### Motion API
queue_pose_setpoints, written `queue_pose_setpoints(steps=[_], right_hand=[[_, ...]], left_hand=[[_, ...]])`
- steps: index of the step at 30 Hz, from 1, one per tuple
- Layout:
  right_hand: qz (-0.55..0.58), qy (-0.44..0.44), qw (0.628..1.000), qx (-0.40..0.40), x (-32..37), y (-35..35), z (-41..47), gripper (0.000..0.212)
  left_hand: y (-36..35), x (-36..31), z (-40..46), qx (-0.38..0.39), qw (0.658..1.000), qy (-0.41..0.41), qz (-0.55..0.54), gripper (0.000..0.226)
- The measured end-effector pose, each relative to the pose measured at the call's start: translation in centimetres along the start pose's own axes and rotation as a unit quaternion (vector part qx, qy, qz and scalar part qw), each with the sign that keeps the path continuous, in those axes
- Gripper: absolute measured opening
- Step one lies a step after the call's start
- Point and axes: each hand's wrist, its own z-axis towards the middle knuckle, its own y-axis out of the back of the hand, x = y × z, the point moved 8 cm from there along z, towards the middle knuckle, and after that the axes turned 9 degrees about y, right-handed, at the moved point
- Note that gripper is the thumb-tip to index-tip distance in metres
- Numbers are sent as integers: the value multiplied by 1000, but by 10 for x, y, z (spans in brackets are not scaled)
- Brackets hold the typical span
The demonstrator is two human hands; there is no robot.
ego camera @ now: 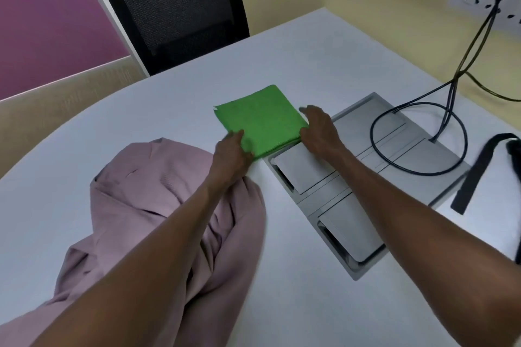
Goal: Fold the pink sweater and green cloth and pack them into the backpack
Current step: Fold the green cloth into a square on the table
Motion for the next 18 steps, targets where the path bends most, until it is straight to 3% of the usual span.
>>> queue_pose_setpoints(steps=[2, 4, 10, 18], right_hand=[[-33, 36, 997, -54, 4, -3, -18, 41], [-70, 75, 993, -51, 8, -15, -32, 38], [-150, 76, 979, 112, -7, -53, -31, 58], [-204, 79, 963, 154, -16, -56, -21, 61]], left_hand=[[-11, -7, -12, -6, 996, -67, 59, 39], [-21, -6, -17, -8, 991, -84, 100, 31], [-31, -6, -20, -8, 982, -97, 159, 37], [-44, -10, -17, 47, 966, -105, 230, 59]])
